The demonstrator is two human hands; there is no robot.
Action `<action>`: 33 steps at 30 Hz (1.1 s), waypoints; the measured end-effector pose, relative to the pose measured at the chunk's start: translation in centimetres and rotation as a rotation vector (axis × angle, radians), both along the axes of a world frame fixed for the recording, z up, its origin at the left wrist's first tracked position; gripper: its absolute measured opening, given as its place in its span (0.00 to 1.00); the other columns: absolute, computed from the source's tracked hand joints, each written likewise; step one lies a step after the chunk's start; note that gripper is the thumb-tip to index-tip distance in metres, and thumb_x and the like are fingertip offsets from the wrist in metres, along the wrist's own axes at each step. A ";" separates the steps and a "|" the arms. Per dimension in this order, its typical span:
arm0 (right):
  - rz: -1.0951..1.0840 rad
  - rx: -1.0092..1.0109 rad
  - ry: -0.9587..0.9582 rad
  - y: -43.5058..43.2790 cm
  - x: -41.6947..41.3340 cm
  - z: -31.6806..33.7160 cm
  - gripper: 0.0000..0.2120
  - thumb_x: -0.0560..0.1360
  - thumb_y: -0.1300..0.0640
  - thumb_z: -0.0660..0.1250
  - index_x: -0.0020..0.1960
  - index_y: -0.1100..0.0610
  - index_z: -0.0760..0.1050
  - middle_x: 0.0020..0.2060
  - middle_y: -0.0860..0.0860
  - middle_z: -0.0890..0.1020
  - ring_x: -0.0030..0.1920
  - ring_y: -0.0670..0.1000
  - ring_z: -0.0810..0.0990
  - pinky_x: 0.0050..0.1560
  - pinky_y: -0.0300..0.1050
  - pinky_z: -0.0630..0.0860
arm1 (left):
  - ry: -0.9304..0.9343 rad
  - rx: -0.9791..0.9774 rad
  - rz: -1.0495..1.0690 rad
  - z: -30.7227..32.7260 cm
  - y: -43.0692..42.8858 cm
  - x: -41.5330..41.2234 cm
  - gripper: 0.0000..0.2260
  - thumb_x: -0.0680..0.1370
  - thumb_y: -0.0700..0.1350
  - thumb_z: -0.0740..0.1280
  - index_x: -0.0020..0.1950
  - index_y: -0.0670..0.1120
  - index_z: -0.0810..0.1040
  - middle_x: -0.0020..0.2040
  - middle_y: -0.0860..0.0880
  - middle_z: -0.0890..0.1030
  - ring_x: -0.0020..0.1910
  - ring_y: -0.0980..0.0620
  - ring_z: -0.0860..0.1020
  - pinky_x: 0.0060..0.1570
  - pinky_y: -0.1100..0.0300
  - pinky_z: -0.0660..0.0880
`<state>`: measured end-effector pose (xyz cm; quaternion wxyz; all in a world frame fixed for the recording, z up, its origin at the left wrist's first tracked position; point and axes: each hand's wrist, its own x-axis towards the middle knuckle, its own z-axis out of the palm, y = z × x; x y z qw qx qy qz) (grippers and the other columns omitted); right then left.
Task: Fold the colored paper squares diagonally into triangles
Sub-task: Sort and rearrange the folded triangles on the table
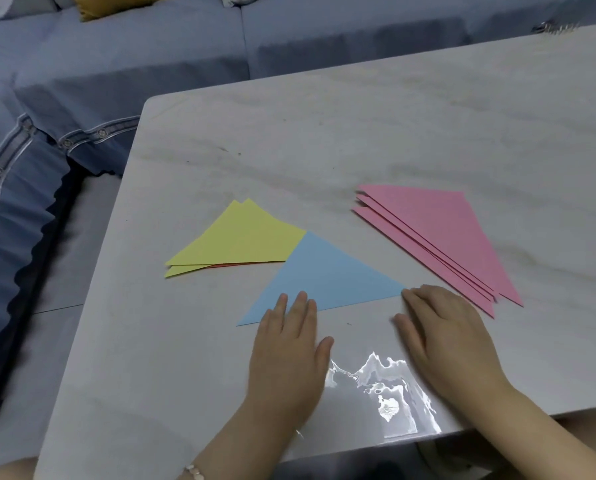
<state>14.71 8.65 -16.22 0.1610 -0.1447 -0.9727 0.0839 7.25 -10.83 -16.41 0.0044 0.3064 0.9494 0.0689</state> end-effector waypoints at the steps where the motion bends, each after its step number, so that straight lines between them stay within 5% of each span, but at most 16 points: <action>1: -0.003 0.001 0.000 -0.1 -0.1 0.1 0.22 0.73 0.49 0.55 0.52 0.64 0.79 0.45 0.56 0.82 0.48 0.58 0.79 0.53 0.47 0.68 | 0.035 0.029 -0.017 0.0 0.9 0.2 0.24 0.80 0.52 0.46 0.60 0.42 0.77 0.58 0.45 0.80 0.56 0.43 0.79 0.59 0.50 0.71; 7: -0.013 0.001 -0.042 -0.5 0.0 0.4 0.22 0.73 0.50 0.54 0.53 0.64 0.79 0.45 0.56 0.82 0.47 0.58 0.81 0.48 0.49 0.76 | 0.011 0.054 -0.208 0.5 5.9 1.5 0.21 0.75 0.52 0.53 0.56 0.44 0.80 0.52 0.49 0.82 0.49 0.51 0.80 0.54 0.58 0.75; 12: -0.024 0.018 -0.035 -0.6 -0.2 0.6 0.22 0.73 0.49 0.55 0.52 0.63 0.79 0.44 0.55 0.82 0.46 0.57 0.80 0.45 0.48 0.76 | 0.091 0.098 -0.192 0.4 4.2 0.6 0.20 0.75 0.51 0.55 0.55 0.43 0.80 0.45 0.49 0.81 0.41 0.48 0.78 0.47 0.59 0.65; 26: -0.027 -0.012 -0.099 -0.6 -0.4 1.1 0.16 0.71 0.51 0.61 0.47 0.62 0.80 0.40 0.54 0.81 0.42 0.59 0.79 0.42 0.49 0.75 | 0.119 0.177 0.007 0.7 -4.3 -1.0 0.24 0.80 0.53 0.49 0.52 0.42 0.82 0.41 0.48 0.81 0.38 0.46 0.77 0.40 0.59 0.68; 30: -0.108 -0.050 -0.209 -0.9 -1.8 2.1 0.07 0.70 0.55 0.69 0.39 0.60 0.79 0.37 0.54 0.78 0.41 0.59 0.76 0.44 0.48 0.71 | 0.156 0.190 0.106 1.2 -6.4 -1.8 0.19 0.76 0.48 0.55 0.44 0.42 0.83 0.35 0.48 0.78 0.32 0.44 0.76 0.31 0.56 0.73; 33: -0.080 -0.151 -0.290 -1.7 -4.4 3.1 0.16 0.70 0.49 0.68 0.53 0.58 0.77 0.49 0.55 0.77 0.52 0.58 0.73 0.53 0.50 0.66 | 0.150 0.172 0.136 1.8 -6.6 -2.5 0.19 0.76 0.46 0.56 0.31 0.42 0.79 0.28 0.47 0.74 0.28 0.43 0.72 0.27 0.55 0.68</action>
